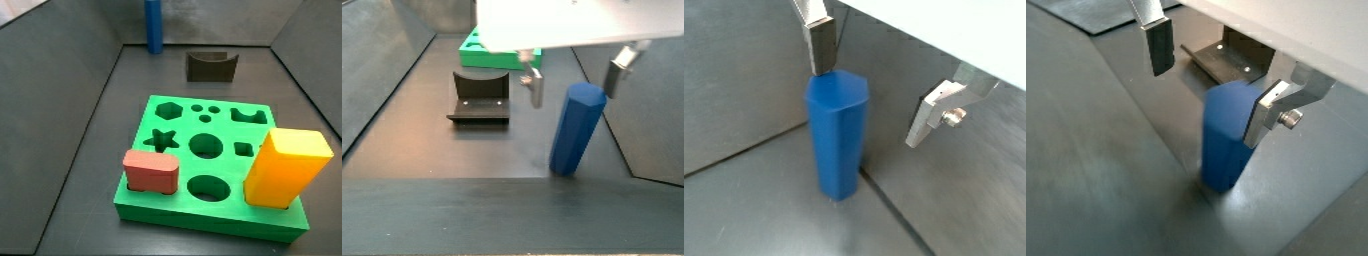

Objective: Pick up the hexagon object. Move up. Move to above the board. Insert the hexagon object.
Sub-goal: Pick up the hexagon object.

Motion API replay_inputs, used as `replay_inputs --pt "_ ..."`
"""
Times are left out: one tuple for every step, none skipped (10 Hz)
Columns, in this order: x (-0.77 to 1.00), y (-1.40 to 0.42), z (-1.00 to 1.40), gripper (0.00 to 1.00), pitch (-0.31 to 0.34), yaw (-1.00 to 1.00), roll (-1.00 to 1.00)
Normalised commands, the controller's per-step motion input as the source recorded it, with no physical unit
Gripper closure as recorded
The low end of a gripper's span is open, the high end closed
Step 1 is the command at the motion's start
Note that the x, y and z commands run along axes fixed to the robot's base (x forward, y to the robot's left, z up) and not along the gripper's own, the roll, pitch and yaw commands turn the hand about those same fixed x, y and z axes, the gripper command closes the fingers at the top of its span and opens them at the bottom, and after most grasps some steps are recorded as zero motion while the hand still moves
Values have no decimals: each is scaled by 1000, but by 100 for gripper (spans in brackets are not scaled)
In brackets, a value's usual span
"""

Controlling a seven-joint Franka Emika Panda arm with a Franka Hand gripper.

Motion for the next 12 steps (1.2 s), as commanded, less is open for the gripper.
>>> replay_inputs --pt "177 0 -471 0 24 151 50" --pt "197 -43 -409 0 0 26 34" --pt "240 0 -269 0 0 0 9" --pt "97 -11 -54 0 116 0 86" --pt "0 -146 0 0 140 43 176" --pt "-29 -177 0 0 47 163 263" --pt "0 -206 0 0 27 243 257" --pt "0 -211 0 0 16 283 294" --pt "-51 -223 0 0 10 294 346" --pt "-31 -189 0 0 94 283 413" --pt "-54 -151 9 0 96 280 407" --pt "-94 -97 97 0 114 286 437"
